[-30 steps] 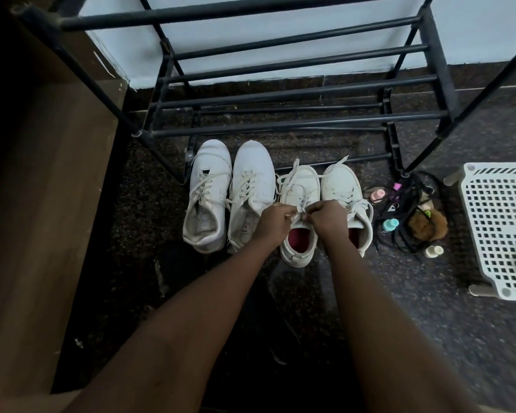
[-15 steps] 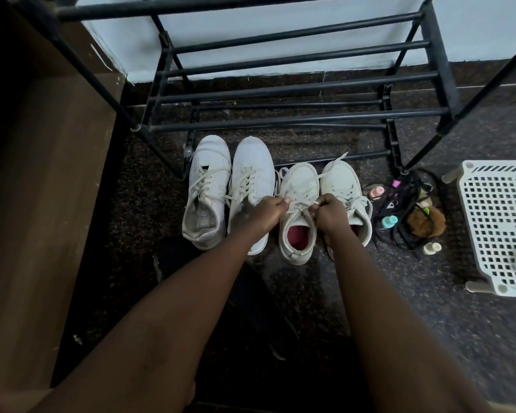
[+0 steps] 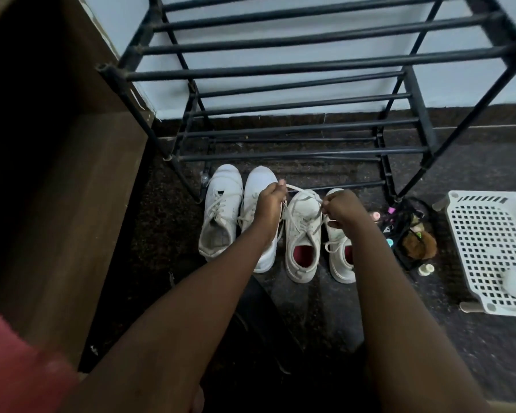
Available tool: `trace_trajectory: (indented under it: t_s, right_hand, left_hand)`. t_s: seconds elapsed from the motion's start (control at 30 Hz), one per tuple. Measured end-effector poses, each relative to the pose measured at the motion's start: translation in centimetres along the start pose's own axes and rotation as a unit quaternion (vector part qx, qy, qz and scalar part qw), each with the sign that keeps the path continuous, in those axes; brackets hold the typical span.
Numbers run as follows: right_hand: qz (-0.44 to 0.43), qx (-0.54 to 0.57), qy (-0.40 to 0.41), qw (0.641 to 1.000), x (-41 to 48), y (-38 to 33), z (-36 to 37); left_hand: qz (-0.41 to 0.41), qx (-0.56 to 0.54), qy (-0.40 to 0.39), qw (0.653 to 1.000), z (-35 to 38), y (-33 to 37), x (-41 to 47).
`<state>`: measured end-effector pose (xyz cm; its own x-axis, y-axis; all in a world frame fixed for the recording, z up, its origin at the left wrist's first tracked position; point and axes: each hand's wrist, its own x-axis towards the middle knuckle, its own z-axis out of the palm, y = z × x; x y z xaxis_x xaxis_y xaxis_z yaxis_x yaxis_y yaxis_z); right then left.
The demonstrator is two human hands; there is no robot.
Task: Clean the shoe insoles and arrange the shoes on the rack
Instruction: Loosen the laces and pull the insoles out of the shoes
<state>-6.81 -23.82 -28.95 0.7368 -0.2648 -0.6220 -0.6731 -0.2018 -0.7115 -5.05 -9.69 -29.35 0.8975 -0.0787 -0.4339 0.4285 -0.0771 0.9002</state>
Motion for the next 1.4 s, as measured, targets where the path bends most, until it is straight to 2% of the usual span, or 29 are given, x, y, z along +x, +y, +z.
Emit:
trace_trajectory:
  t_s: [0.17, 0.3, 0.5, 0.7, 0.87, 1.0, 1.1, 1.2, 1.27, 1.4]
  right_hand:
    - [-0.035, -0.020, 0.010, 0.999, -2.8, -4.3, -2.7]
    - [-0.075, -0.060, 0.029, 0.995, -5.4, -7.9, -4.9]
    - [-0.155, -0.104, 0.072, 0.980, -9.6, -12.6, -6.7]
    - [-0.217, -0.028, 0.096, 0.971, -14.6, -16.2, -8.3]
    - [-0.295, 0.005, 0.133, 0.946, -16.5, -17.7, -8.4]
    - [-0.336, -0.024, 0.160, 0.928, -16.0, -17.8, -7.6]
    - [-0.306, -0.130, 0.171, 0.927, -13.6, -16.3, -6.6]
    - [-0.246, -0.242, 0.123, 0.930, -9.9, -13.0, -5.2]
    - [-0.224, -0.266, 0.082, 0.934, -7.2, -10.2, -3.8]
    - [-0.205, -0.256, 0.050, 0.943, -2.7, -3.9, -0.4]
  left_hand:
    - [0.025, -0.050, 0.004, 0.998, -0.1, 4.5, -1.7]
    - [0.035, -0.090, 0.044, 0.994, -0.4, 7.3, -3.3]
    - [0.070, -0.132, 0.038, 0.988, 0.3, 11.8, -6.1]
    - [0.142, -0.144, 0.017, 0.979, 0.3, 15.5, -7.8]
    - [0.224, -0.005, 0.007, 0.975, 0.8, 17.2, -7.1]
    - [0.242, 0.090, -0.024, 0.966, 1.2, 17.5, -6.1]
    - [0.217, 0.160, -0.043, 0.962, 1.3, 16.0, -4.1]
    - [0.173, 0.283, -0.057, 0.942, 1.3, 12.5, -1.6]
    - [0.153, 0.367, -0.070, 0.915, 1.1, 9.5, -0.3]
    - [0.122, 0.447, -0.119, 0.878, 0.2, 2.9, 1.5]
